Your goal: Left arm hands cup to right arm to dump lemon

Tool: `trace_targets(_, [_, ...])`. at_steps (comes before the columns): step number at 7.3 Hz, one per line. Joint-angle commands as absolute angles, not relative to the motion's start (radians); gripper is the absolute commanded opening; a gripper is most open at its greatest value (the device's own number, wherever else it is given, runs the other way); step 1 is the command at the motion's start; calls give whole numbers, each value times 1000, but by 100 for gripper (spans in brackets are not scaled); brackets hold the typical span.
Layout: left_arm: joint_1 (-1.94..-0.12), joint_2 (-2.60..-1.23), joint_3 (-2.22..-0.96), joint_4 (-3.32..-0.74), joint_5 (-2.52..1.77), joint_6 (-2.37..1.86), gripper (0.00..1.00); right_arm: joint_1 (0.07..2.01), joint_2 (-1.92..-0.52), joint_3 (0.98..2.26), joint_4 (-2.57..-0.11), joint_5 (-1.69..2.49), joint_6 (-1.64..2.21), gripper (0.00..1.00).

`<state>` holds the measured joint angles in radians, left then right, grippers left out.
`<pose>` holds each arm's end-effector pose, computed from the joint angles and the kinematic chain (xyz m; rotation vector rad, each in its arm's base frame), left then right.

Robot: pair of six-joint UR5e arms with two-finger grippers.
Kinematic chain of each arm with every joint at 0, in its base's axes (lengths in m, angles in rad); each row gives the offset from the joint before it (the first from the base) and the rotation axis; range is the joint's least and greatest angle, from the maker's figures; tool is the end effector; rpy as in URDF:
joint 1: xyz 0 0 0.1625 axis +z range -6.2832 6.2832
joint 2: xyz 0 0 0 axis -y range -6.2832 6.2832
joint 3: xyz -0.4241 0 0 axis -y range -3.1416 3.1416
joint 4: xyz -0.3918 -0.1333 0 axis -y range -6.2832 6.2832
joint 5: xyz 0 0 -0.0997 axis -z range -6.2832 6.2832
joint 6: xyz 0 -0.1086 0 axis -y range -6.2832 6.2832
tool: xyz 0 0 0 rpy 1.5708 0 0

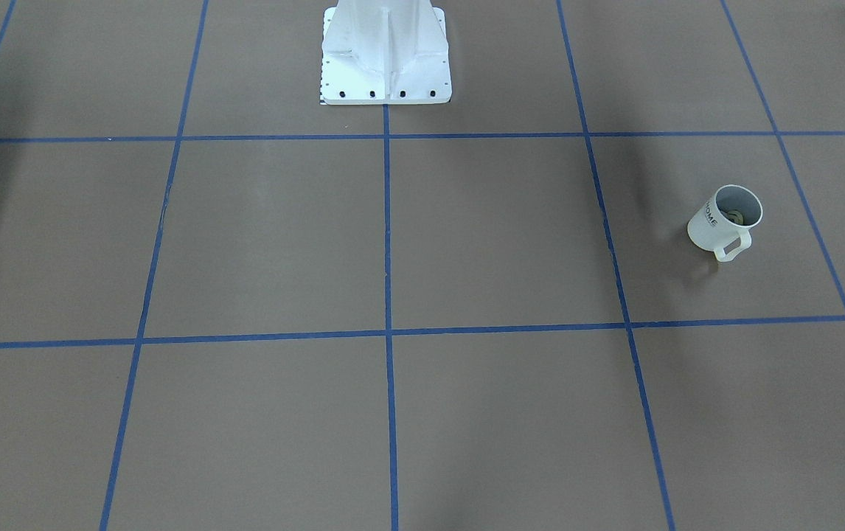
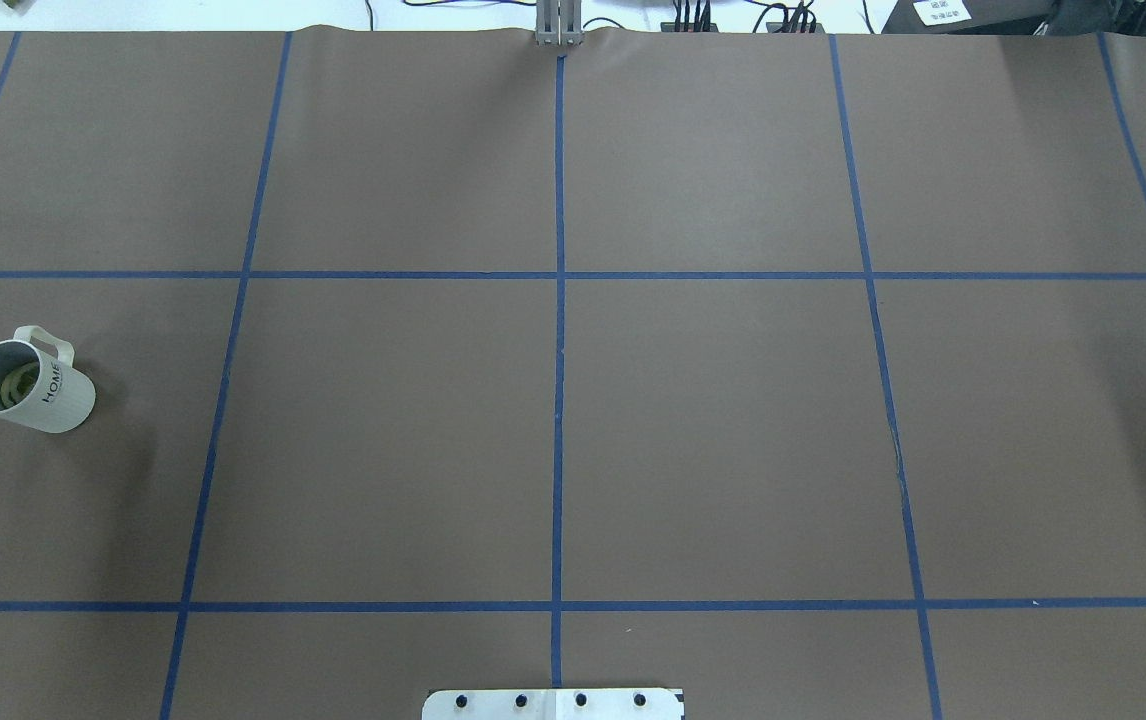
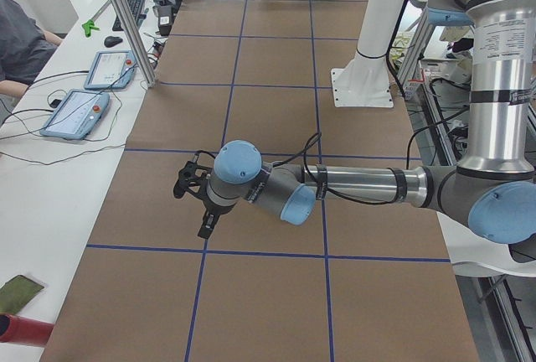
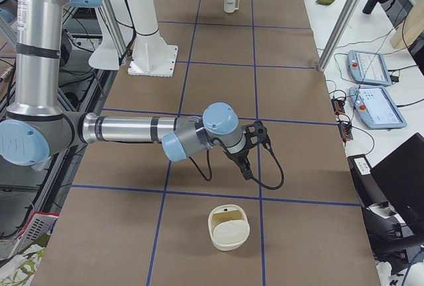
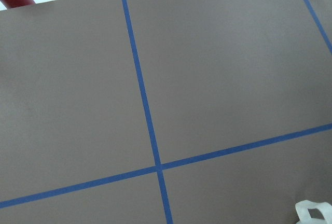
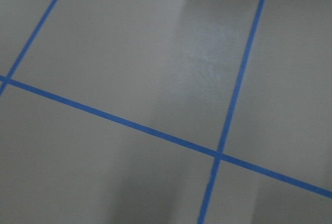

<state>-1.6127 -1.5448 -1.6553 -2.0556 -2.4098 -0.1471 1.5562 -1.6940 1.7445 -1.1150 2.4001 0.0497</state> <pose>-0.0735 -0.5003 0.5741 0.4660 0.8416 0.0536 0.0465 -0.4627 0.5794 0.4501 -0.8255 -0.1774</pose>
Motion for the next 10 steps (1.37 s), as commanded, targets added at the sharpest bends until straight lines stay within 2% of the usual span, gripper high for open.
trace_targets(1, [-1528, -1604, -1660, -2074, -2399, -183, 100, 1470, -1635, 1776, -1088, 2430, 176, 100])
trace_targets(3, [-1496, -1580, -1655, -2080, -2402, -240, 100, 1373, -1635, 1815, -1016, 2415, 375, 100])
trace_targets(4, [-1452, -1563, -1658, -2101, -2404, -397, 100, 1300, -1635, 1839, -1011, 2349, 459, 100])
trace_targets(6, [-1366, -1510, -1655, -2294, -2398, -640, 100, 1166, -1635, 1884, -1011, 2226, 590, 100])
trace_targets(10, [-1225, -1483, -1661, -2342, -2265, -814, 100, 1124, -1637, 1907, -1011, 2197, 624, 100])
